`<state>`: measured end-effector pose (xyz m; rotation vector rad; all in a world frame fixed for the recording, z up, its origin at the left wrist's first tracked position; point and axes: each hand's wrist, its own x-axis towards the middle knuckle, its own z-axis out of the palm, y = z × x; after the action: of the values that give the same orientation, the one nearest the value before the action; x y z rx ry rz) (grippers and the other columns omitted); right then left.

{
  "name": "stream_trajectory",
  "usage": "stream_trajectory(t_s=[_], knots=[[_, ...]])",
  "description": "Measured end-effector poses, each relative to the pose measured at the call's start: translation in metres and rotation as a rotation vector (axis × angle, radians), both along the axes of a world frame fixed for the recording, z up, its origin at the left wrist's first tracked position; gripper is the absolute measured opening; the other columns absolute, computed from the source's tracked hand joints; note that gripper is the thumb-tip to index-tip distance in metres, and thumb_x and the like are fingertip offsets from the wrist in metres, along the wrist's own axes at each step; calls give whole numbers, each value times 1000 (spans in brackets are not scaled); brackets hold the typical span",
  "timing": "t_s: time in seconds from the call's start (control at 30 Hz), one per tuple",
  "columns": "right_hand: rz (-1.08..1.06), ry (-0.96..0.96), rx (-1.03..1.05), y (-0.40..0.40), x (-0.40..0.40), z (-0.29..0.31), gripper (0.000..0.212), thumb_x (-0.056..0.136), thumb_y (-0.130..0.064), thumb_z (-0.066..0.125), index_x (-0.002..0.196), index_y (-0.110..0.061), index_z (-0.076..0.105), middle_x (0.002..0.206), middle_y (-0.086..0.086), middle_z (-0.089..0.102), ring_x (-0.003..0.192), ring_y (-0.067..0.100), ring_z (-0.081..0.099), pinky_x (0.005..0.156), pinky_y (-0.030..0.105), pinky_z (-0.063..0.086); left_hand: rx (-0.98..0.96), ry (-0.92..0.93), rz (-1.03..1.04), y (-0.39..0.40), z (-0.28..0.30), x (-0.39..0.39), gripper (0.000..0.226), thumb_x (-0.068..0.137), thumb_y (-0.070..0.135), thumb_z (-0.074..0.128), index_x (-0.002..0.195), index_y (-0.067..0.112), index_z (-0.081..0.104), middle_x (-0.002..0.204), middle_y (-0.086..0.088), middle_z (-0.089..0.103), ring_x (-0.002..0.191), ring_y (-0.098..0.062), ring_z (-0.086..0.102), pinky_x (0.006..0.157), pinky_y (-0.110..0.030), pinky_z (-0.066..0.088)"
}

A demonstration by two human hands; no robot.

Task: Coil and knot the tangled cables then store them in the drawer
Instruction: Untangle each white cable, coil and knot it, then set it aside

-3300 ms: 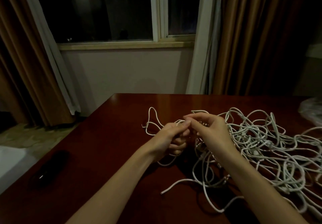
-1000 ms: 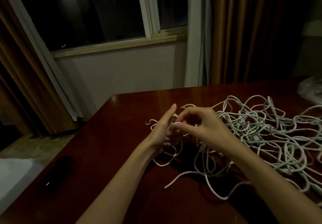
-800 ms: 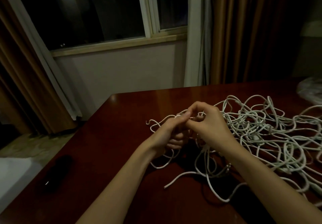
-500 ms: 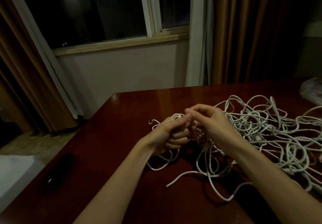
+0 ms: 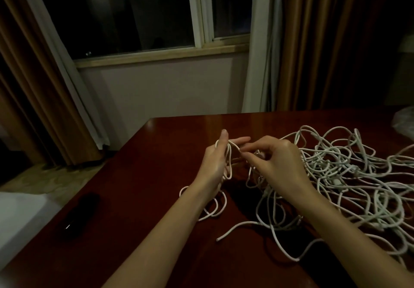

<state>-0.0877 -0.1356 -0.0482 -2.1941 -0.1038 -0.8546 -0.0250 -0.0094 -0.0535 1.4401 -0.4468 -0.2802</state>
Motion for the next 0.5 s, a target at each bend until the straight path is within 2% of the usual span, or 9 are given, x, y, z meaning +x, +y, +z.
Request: stream_trajectory(t_s=[0.07, 0.17, 0.23, 0.3, 0.4, 0.5], knots=[[-4, -29, -49, 0, 0, -1, 14, 82, -13, 75, 95, -17, 76, 84, -11, 66, 72, -5, 58, 67, 5, 42, -56, 46, -32, 0, 1, -2, 56, 103, 47, 22, 105, 17, 70, 108, -9, 73, 104, -18, 69, 86, -28, 55], [14, -66, -109, 6, 2, -6, 14, 80, -8, 74, 94, -13, 75, 93, -2, 69, 82, 1, 62, 72, 7, 46, -173, 167, -70, -3, 1, -5, 57, 102, 47, 24, 102, 14, 70, 107, -9, 73, 104, -21, 69, 89, -31, 54], [33, -79, -151, 12, 3, -11, 14, 80, -5, 74, 93, -9, 75, 95, 2, 69, 85, 8, 64, 74, 10, 46, -264, 274, -69, -6, 0, -6, 56, 101, 48, 28, 90, 11, 69, 102, -10, 74, 99, -21, 70, 85, -32, 54], [54, -60, -174, 16, 4, -15, 15, 81, -4, 73, 95, -8, 75, 96, 4, 69, 84, 10, 64, 73, 9, 45, -367, 367, -73, -6, -2, -4, 55, 102, 46, 29, 70, 10, 57, 96, -10, 75, 91, -19, 72, 81, -32, 53], [79, 12, -128, 16, 4, -15, 20, 86, -11, 69, 105, -15, 74, 102, -1, 68, 85, 1, 59, 73, 5, 42, -479, 434, -37, -4, -3, -1, 52, 102, 46, 30, 61, 15, 40, 76, -6, 72, 80, -16, 73, 76, -32, 53], [90, 48, -114, 12, 3, -11, 17, 87, -16, 69, 103, -18, 74, 93, -5, 68, 79, 3, 61, 70, 7, 44, -515, 437, 43, -3, -1, 0, 51, 103, 46, 31, 61, 17, 36, 48, 4, 51, 65, -11, 69, 70, -30, 51]])
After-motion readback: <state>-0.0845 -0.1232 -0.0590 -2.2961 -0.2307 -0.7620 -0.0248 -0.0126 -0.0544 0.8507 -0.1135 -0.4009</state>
